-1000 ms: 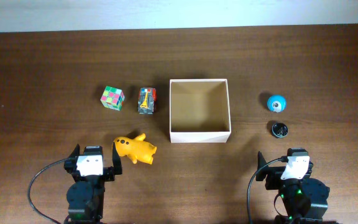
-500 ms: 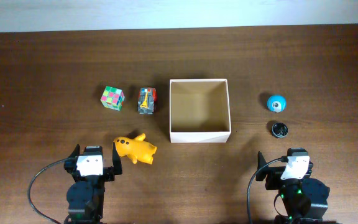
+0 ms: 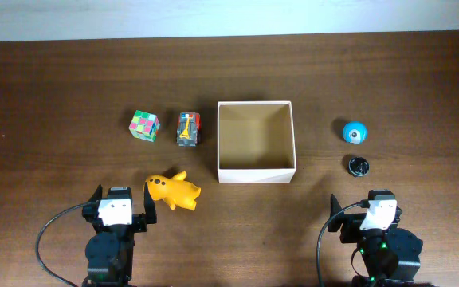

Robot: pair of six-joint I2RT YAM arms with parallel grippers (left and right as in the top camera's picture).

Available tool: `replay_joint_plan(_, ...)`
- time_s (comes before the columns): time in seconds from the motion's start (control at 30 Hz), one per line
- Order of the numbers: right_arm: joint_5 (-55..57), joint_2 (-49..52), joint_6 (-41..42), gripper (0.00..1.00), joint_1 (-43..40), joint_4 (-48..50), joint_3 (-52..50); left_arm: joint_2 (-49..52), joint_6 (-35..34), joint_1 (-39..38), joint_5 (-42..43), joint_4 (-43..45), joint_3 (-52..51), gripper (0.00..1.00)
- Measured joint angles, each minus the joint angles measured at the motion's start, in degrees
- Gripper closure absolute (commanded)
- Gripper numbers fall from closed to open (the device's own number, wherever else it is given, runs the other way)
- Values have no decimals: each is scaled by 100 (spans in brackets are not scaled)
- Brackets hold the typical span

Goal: Pack container
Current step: 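Move the left gripper toward the red toy truck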

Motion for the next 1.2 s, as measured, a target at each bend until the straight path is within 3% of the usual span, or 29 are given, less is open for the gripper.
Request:
replay_joint_plan(0.83,-310,0,22,1,0,63,-4,0,-22,0,264,87,-7,1)
replay_joint_plan(1.0,-883,0,275,1,0,654,-26,-7,-22,0,710,678,-11,1)
replay_joint_plan(1.2,-1180,177,649,1,0,1287,247,72,-26,0,1001,645,393,1)
